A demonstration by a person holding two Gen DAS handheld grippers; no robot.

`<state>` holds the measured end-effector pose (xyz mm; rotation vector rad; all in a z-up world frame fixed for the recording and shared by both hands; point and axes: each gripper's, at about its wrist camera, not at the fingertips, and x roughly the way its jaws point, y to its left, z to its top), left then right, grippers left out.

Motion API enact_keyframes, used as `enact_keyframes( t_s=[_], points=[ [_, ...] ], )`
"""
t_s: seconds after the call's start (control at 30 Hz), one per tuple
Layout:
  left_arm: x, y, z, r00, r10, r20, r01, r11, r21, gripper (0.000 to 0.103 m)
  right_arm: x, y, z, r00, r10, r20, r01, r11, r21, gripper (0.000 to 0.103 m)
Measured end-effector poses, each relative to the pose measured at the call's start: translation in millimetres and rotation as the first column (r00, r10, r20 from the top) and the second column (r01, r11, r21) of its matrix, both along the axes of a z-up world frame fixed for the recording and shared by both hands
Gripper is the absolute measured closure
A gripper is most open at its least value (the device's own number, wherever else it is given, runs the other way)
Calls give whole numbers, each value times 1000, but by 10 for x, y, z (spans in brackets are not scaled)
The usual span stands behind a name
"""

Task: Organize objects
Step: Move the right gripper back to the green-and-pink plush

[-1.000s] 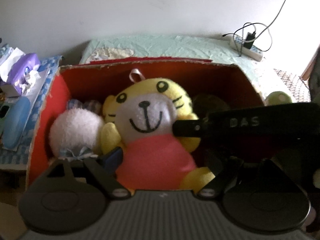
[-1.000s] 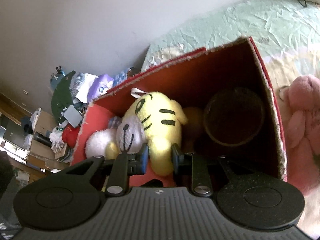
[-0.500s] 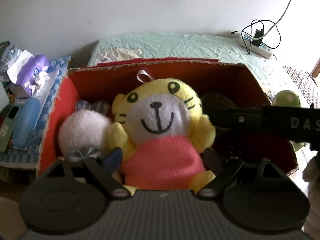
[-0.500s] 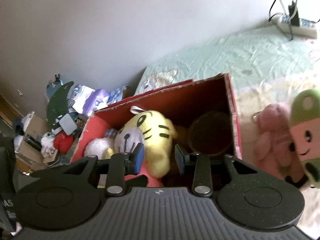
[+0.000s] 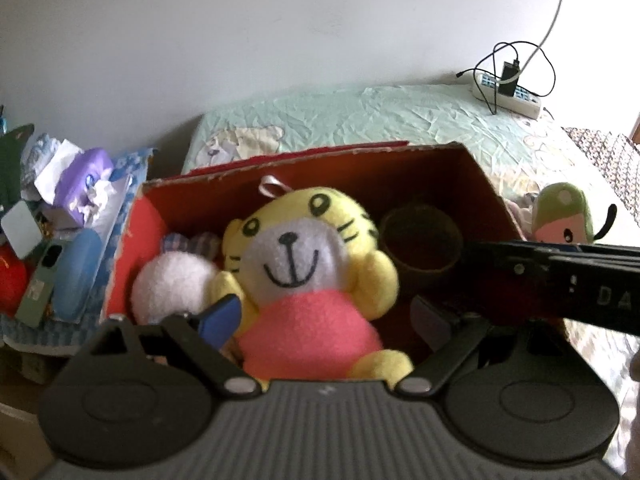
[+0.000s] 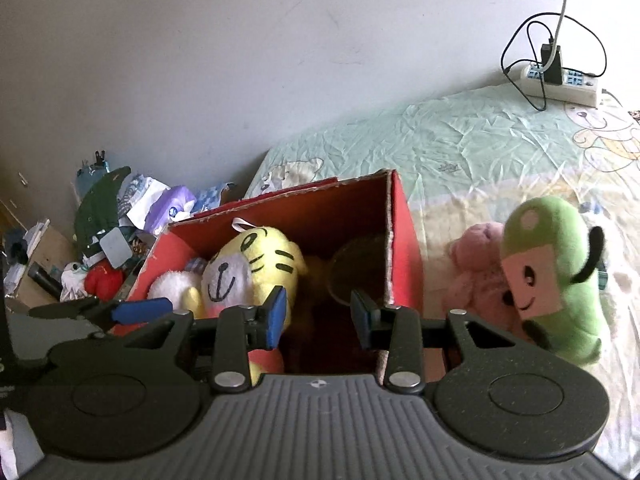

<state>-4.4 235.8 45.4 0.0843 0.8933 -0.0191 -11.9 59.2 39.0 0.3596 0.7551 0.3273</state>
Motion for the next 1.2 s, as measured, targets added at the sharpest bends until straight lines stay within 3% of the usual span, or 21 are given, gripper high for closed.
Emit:
enact_keyframes(
  t_s=[0.37, 0.8, 1.2],
  points=[
    [-32, -332, 89, 998, 62, 12, -63, 997, 35, 10, -100, -419, 81, 998, 56, 35, -57, 998, 32, 65],
    [-165, -1058, 205, 990, 140, 24, -142, 987, 77, 7, -206, -1084, 52, 992, 127, 22, -128, 991, 42, 64],
    [-289, -1631, 229, 989, 142, 34, -145, 985, 97, 8, -305, -1609, -67, 992, 128, 4, -127, 987, 96, 64]
  ],
)
